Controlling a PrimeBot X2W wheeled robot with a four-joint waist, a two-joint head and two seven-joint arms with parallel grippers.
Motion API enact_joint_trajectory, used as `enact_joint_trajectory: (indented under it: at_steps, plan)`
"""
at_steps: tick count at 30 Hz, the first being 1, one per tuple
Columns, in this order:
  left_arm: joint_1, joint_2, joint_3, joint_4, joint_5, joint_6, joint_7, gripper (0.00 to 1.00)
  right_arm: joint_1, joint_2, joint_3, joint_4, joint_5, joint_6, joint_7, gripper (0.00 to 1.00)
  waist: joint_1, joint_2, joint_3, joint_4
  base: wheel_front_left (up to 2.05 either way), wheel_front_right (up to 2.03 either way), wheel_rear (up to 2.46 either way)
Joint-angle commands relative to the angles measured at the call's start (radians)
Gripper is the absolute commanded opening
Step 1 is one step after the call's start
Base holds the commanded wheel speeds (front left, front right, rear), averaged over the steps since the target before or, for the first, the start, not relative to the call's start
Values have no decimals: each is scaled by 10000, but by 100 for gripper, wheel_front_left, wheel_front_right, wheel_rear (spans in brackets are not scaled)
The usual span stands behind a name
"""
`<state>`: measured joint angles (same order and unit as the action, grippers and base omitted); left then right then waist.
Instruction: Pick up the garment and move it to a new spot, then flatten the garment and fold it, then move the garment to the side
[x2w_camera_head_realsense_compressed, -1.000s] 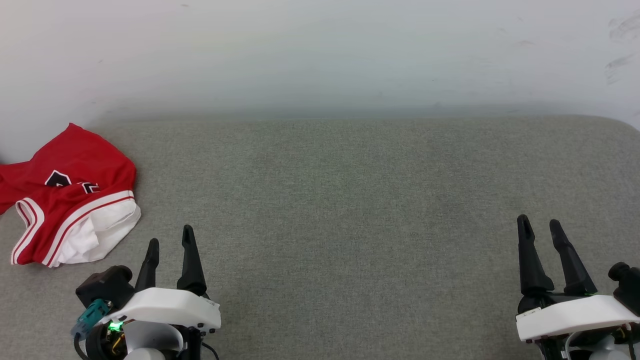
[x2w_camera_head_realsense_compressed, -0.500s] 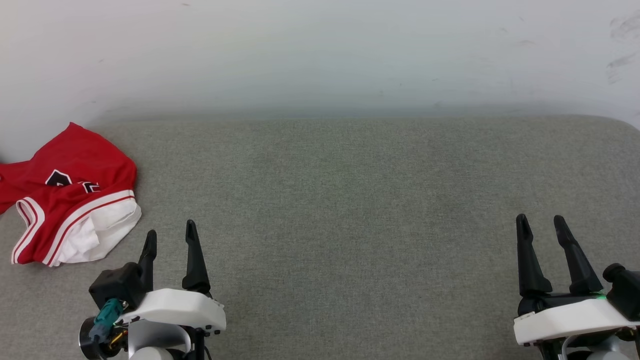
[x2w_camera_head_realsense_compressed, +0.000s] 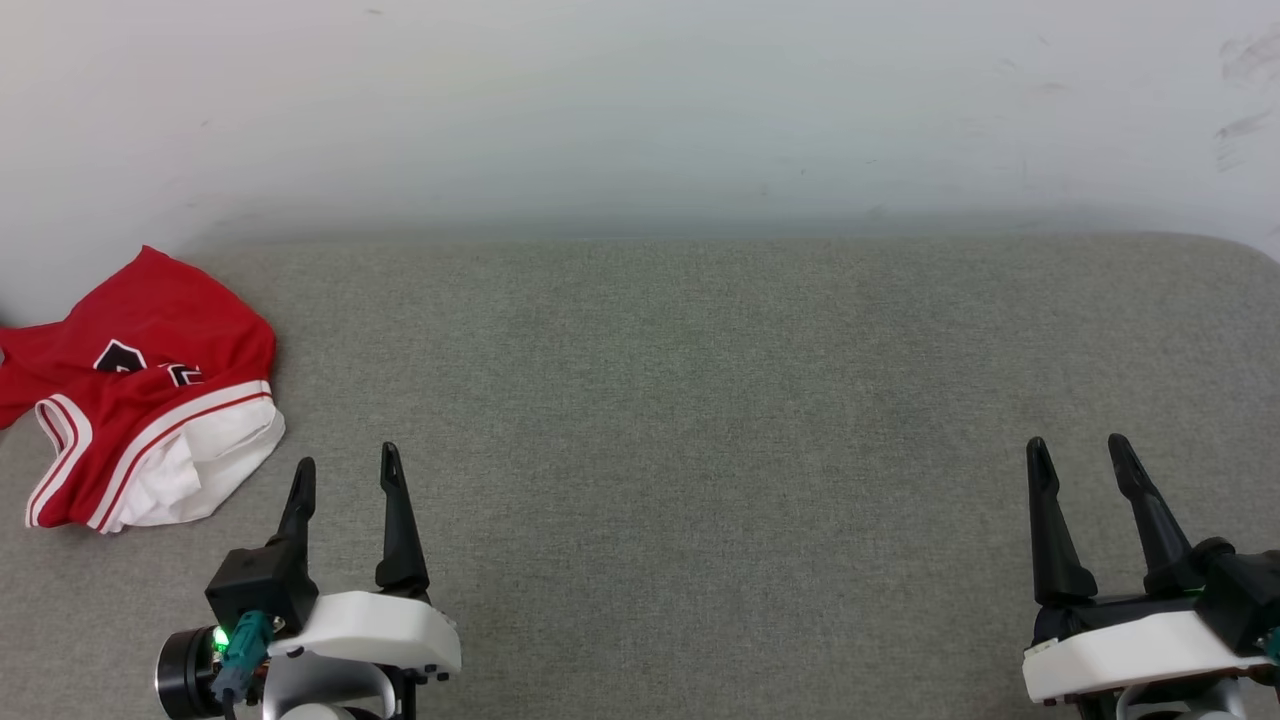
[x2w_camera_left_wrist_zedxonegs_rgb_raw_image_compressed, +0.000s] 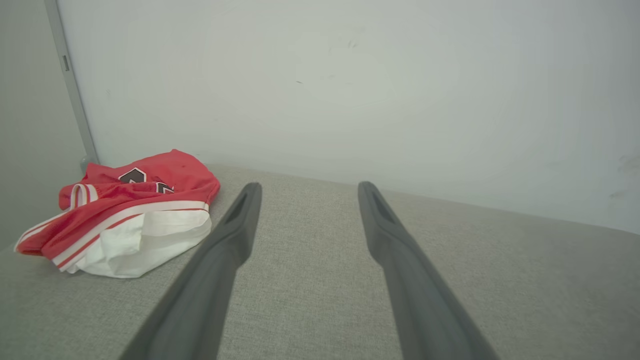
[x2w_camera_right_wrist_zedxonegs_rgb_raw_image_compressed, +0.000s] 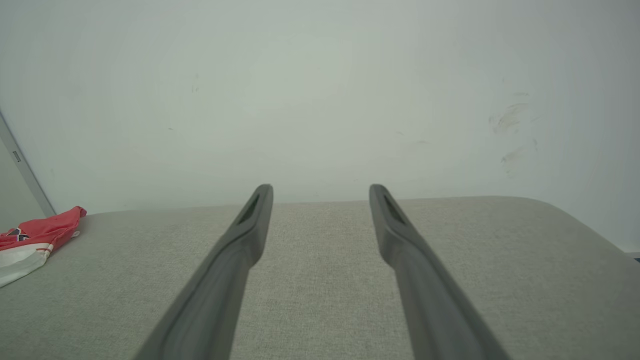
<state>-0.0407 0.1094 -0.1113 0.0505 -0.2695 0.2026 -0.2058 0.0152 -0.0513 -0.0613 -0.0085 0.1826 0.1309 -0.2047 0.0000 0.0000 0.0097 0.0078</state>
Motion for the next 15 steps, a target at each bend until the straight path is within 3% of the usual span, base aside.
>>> enact_joint_trajectory:
  at_steps: [1, 15]
  plan:
    - [84, -26, -17, -94, 244, -39, -94, 100, 17, 14, 9, -122, -251, -3, -102, 100, 0, 0, 4, 7, 0, 0, 0]
    - [211, -291, 174, 15, 925, -675, -373, 100, 143, 17, 15, -55, -774, -3, -364, 100, 0, 0, 25, 24, 0, 0, 0]
